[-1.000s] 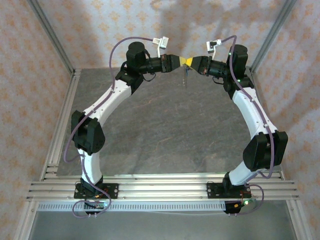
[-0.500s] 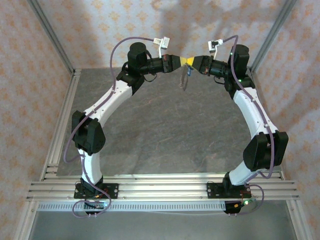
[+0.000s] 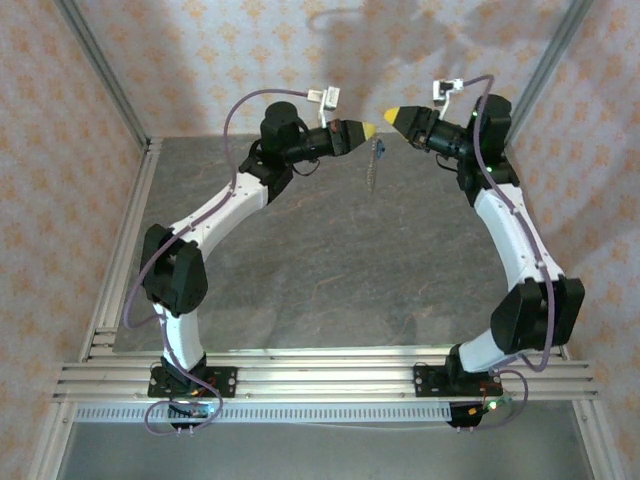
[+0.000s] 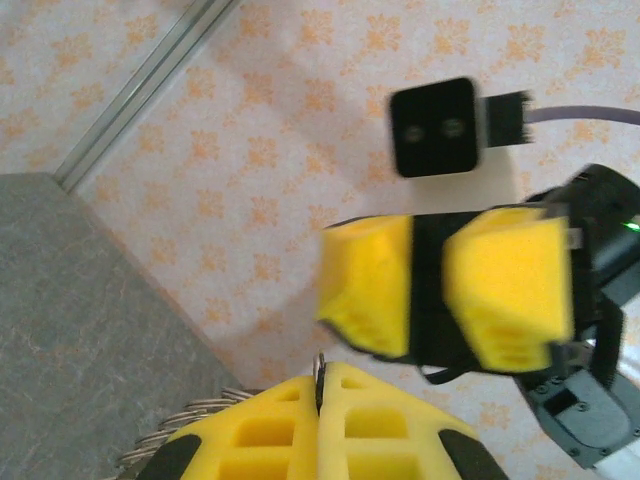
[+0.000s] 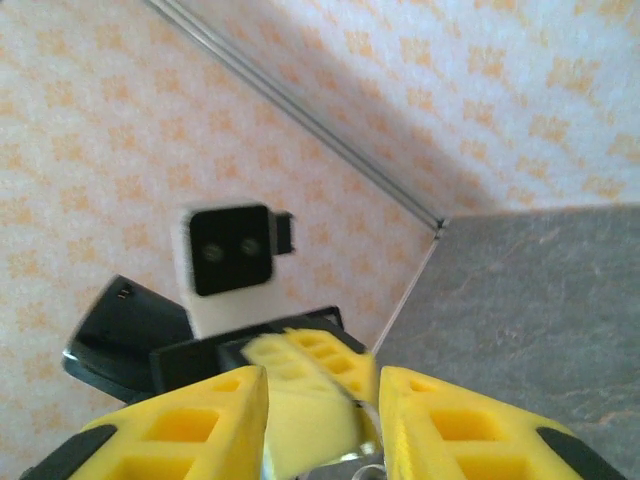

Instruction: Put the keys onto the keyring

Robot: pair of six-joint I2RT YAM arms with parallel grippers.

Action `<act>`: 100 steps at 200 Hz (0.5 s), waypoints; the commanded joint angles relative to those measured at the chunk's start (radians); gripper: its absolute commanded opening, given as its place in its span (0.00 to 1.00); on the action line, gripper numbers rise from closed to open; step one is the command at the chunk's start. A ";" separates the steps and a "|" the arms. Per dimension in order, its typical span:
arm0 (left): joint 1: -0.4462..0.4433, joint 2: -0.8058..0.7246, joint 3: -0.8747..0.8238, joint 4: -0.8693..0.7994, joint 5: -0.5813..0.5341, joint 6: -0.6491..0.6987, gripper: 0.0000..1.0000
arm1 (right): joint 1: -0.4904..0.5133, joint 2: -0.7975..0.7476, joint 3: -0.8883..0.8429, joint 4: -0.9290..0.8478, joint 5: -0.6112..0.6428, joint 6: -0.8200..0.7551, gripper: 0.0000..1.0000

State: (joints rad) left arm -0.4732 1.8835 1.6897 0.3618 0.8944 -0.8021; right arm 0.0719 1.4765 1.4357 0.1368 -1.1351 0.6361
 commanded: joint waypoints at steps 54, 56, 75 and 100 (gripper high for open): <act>-0.007 -0.081 -0.016 0.182 -0.043 -0.075 0.00 | -0.028 -0.207 -0.253 0.250 0.189 0.108 0.39; -0.008 -0.082 -0.016 0.183 -0.044 -0.075 0.00 | -0.027 -0.211 -0.260 0.255 0.190 0.109 0.39; -0.013 -0.090 -0.017 0.189 -0.056 -0.082 0.00 | -0.010 -0.239 -0.299 0.279 0.196 0.102 0.40; -0.018 -0.095 -0.016 0.191 -0.068 -0.094 0.00 | 0.017 -0.261 -0.317 0.268 0.196 0.058 0.41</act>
State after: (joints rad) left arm -0.4786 1.8412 1.6733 0.4770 0.8520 -0.8745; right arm 0.0628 1.2671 1.1248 0.3305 -0.9569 0.7292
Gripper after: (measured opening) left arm 0.045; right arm 0.406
